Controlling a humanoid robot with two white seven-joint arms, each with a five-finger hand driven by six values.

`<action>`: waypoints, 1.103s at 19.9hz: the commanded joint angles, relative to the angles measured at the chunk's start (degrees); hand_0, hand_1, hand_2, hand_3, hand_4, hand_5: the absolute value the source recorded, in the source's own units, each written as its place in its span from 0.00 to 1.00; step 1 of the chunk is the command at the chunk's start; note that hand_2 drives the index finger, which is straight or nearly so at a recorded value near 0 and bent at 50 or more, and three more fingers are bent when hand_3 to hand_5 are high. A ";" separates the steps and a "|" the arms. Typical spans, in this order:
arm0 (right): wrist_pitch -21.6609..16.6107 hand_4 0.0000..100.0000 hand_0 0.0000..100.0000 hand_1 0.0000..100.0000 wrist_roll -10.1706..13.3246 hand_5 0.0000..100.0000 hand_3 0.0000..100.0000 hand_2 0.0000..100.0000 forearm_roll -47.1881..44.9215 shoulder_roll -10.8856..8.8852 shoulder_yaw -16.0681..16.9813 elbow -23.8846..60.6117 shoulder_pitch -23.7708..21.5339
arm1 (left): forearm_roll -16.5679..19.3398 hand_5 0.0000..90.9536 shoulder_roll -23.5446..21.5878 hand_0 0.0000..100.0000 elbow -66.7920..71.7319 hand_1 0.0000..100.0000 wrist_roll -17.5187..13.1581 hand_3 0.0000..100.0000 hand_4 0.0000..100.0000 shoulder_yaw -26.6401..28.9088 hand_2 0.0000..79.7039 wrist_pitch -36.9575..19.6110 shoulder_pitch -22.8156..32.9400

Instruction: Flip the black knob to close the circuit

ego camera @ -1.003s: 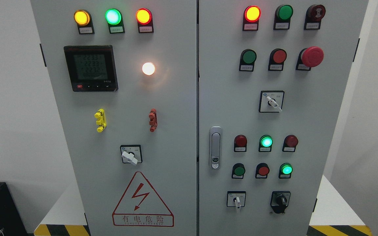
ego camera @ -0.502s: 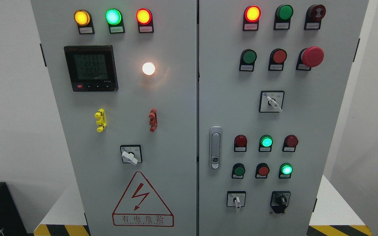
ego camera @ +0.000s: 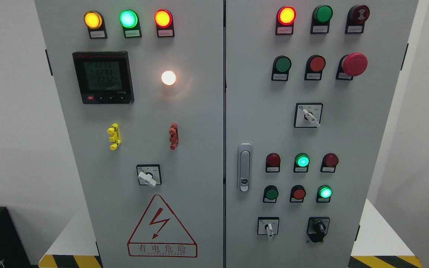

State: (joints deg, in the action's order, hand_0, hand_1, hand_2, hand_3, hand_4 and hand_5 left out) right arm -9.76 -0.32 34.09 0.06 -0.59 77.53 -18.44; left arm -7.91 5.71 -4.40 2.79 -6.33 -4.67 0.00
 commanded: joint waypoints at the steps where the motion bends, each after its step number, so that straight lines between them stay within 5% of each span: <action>1: 1.93 0.80 0.00 0.07 -2.83 0.78 1.00 0.84 11.77 -0.94 4.64 18.86 -0.37 | 0.00 0.00 0.00 0.12 0.01 0.56 0.02 0.00 0.00 0.00 0.00 0.01 1.23; 7: 4.22 0.83 0.00 0.00 -6.27 0.83 1.00 0.86 16.96 -0.94 5.60 25.90 0.07 | 0.00 0.00 0.00 0.12 0.01 0.56 0.02 0.00 0.00 0.00 0.00 0.01 1.23; 14: 11.68 0.84 0.00 0.00 -8.47 0.84 1.00 0.87 23.99 -1.03 5.69 31.44 1.04 | 0.00 0.00 0.00 0.12 0.01 0.56 0.02 0.00 0.00 0.00 0.00 -0.08 1.23; 22: 18.28 0.87 0.00 0.00 -11.46 0.88 1.00 0.89 27.34 -1.73 2.97 36.54 4.73 | 0.00 0.00 0.00 0.12 0.01 0.56 0.02 0.00 0.00 0.00 0.00 0.01 1.23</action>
State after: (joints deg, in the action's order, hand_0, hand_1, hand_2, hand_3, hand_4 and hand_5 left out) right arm 6.85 -11.20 58.48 0.01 3.63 104.82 -15.80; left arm -7.91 5.72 -4.40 2.79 -6.33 -4.66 0.00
